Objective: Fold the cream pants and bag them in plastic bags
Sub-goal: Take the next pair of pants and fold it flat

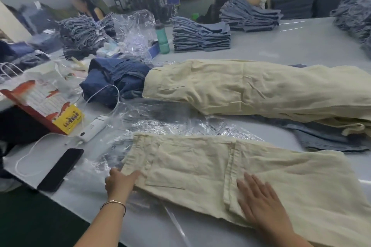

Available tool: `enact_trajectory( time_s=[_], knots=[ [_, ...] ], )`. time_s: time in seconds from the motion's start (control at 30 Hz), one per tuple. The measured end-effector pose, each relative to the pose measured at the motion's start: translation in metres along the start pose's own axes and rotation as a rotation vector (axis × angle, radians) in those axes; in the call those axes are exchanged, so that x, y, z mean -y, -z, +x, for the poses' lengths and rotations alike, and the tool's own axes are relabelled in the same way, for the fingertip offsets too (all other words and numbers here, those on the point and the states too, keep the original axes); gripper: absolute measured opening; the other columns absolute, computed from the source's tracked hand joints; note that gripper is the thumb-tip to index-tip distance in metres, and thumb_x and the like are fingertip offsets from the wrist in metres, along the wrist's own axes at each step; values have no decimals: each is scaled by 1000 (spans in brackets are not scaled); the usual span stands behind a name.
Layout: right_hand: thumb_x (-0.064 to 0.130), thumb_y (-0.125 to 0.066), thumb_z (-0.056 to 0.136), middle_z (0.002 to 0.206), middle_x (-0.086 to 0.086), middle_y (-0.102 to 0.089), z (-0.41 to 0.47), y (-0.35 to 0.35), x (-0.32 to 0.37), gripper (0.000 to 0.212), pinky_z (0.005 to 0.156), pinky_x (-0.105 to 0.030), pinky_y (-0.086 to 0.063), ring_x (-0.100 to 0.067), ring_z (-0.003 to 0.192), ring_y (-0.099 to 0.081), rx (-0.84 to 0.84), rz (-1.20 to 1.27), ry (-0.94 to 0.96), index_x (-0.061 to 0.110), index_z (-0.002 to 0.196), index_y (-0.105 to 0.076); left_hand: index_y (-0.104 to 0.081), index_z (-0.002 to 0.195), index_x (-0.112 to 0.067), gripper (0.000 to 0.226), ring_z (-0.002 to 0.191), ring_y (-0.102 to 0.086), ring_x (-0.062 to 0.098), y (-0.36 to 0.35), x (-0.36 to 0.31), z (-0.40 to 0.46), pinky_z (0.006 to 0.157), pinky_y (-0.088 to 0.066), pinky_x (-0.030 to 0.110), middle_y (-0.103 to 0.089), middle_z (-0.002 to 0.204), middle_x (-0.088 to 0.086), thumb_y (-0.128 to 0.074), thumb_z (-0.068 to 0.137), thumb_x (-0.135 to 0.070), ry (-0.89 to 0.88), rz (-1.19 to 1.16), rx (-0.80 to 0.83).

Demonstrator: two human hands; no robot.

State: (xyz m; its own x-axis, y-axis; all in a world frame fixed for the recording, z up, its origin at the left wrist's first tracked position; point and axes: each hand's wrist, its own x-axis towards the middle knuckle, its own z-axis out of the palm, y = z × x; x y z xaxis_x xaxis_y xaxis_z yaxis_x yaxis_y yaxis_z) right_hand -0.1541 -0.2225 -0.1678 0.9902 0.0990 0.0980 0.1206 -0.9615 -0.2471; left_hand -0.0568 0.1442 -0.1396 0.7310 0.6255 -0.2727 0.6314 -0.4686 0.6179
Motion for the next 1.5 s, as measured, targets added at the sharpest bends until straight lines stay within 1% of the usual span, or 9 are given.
enact_trajectory(
  time_s=[0.1,0.3,0.5,0.67,0.97,1.13,1.23,1.37,1.5],
  knots=[
    [54,-3,97,132,-2,-60,-1,-6,0,77,114,-23,1,-1,144,0,-17,45,-12,22,115,-70,-50,119,-1,66,104,-59,36,5,2,27,83,-46,38,-61,118,19,-82,72,-34,-47,-54,55],
    [53,-3,98,123,-5,-66,5,-5,5,55,114,-21,1,5,143,11,-127,-8,-26,27,123,-44,-58,111,3,49,84,-62,25,7,-8,68,75,-48,33,-65,99,12,-83,71,-9,-85,-285,230],
    [52,-5,98,123,-3,-66,7,-13,6,68,113,-23,-4,5,143,10,-167,-69,-7,26,120,-64,-62,107,5,34,76,-67,33,22,-26,66,64,-56,40,-70,91,24,-71,74,7,49,-444,541],
    [48,-45,83,129,5,-62,5,-8,5,45,113,-20,1,0,131,-42,-38,-85,-9,29,116,-69,-65,102,6,36,83,-69,37,53,-83,11,67,-60,41,-71,96,25,-71,67,2,-144,-642,659],
    [72,-59,73,125,-8,-64,22,114,-23,73,90,-46,-51,-23,111,-63,139,1688,-374,29,132,-49,-64,99,-1,30,84,-64,26,-13,-188,-207,76,-52,37,-65,90,16,-73,72,-9,-762,-527,1032],
    [9,-65,84,96,-23,-69,0,161,-80,25,74,-42,-54,-34,84,-67,75,1561,-538,-2,106,-67,-61,112,-8,20,91,-58,10,-103,-182,-285,80,-48,26,-64,103,2,-62,92,-14,-917,-83,1286],
    [-19,-56,77,82,-21,-68,-15,160,-114,25,63,-35,-51,-27,68,-64,-77,1341,-745,-4,95,-65,-69,105,-20,17,95,-62,2,-123,-175,-275,79,-47,16,-70,103,-10,-65,90,-22,-902,-195,1109],
    [-17,-59,76,80,-20,-67,-26,162,-159,22,62,-33,-46,-27,66,-61,-118,1336,-801,-4,93,-63,-61,114,-29,23,116,-48,7,-149,-153,-222,98,-39,27,-58,120,-16,-54,93,-36,-1143,207,401],
    [-1,-68,71,86,-10,-69,-36,127,-182,16,69,-31,-47,-25,80,-63,-12,794,-819,9,83,-67,-34,143,-38,50,143,-17,18,-182,-108,-188,116,-23,35,-22,156,-8,-31,96,-54,-1041,736,381]
  ],
)
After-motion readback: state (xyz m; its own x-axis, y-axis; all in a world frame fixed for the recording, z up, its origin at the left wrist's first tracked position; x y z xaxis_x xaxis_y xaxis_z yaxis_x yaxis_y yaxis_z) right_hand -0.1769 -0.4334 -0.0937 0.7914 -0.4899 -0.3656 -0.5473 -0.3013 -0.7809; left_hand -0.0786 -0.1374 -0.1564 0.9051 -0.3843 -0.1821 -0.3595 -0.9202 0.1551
